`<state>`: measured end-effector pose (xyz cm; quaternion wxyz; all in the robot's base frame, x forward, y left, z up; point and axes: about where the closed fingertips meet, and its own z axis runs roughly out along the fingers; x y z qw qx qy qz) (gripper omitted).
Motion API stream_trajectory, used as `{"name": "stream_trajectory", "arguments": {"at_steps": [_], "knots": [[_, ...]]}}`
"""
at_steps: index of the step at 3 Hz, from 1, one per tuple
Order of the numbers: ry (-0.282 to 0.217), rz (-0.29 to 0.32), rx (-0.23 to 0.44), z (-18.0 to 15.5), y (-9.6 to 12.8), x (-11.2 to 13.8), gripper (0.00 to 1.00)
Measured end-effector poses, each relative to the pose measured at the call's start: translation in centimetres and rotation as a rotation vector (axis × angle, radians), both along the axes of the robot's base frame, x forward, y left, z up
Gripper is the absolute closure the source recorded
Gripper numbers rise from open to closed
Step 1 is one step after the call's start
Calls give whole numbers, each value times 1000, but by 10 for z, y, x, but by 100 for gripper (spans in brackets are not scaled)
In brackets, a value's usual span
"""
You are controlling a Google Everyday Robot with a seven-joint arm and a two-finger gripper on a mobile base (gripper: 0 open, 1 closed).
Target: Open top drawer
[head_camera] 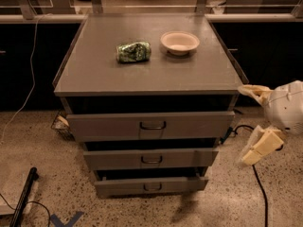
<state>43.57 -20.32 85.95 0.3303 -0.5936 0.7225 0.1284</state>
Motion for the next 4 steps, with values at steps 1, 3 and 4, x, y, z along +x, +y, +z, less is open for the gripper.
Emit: {"name": "stream_trajectory", "arguments": {"at_steps": [1, 3, 4], "knots": [[0, 4, -7, -5, 4, 2, 0], [76, 9, -35, -44, 15, 36, 0], [116, -14, -39, -69, 10, 54, 0]]}}
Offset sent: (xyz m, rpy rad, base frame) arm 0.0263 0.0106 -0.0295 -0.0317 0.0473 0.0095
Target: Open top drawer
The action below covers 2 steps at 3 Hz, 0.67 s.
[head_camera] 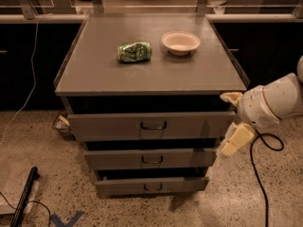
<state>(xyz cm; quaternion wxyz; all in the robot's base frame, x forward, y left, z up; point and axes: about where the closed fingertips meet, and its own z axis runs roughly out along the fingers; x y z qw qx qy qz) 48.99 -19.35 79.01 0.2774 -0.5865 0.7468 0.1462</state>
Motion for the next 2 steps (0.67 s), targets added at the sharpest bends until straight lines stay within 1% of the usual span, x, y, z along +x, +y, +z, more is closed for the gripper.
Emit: {"name": "stream_trajectory", "arguments": {"at_steps": [1, 2], "knots": [[-11, 6, 3, -4, 5, -5, 0], [-10, 16, 31, -30, 14, -7, 0]]}}
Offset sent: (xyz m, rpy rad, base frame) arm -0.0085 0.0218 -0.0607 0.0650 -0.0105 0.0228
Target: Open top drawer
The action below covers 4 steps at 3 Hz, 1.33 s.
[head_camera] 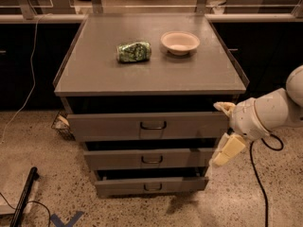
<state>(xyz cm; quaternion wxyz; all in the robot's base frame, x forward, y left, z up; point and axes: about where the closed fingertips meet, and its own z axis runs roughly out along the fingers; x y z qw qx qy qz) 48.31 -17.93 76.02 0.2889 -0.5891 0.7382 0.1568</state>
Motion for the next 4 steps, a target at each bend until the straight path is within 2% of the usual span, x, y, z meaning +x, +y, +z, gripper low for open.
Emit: {"name": "stream_trajectory", "arguments": {"at_steps": [1, 2, 3, 4], "knots": [[6, -1, 10, -27, 6, 0, 0], [-15, -14, 22, -50, 6, 5, 0], [-47, -20, 20, -69, 10, 19, 0], [-84, -22, 8, -76, 15, 43, 0]]}}
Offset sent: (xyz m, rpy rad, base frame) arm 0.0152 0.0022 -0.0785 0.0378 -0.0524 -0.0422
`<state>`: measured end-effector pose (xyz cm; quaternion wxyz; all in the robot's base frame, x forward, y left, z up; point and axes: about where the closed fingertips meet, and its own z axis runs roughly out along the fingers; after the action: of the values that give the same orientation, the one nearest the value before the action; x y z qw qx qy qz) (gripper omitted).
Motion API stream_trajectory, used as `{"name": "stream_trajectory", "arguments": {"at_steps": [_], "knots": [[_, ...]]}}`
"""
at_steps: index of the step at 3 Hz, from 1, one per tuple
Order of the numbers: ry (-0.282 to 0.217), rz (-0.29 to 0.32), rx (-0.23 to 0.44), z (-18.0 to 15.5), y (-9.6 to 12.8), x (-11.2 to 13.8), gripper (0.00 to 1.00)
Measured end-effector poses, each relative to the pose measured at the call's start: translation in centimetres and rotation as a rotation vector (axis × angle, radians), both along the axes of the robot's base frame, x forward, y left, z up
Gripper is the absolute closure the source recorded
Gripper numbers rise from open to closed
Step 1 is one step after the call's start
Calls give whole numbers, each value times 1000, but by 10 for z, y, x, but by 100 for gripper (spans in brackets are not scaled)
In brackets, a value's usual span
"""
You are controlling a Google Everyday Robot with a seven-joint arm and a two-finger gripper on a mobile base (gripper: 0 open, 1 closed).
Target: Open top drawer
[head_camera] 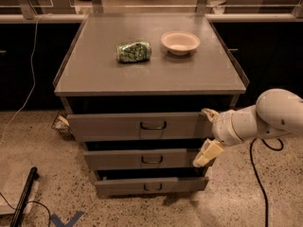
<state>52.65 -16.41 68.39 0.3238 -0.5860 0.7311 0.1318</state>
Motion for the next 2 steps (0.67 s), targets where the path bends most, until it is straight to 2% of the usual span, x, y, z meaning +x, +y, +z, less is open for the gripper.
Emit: {"name": "stream_trajectory", "arguments": {"at_steps": [2], "knots": [[-59, 14, 7, 12, 18, 48, 0]]}}
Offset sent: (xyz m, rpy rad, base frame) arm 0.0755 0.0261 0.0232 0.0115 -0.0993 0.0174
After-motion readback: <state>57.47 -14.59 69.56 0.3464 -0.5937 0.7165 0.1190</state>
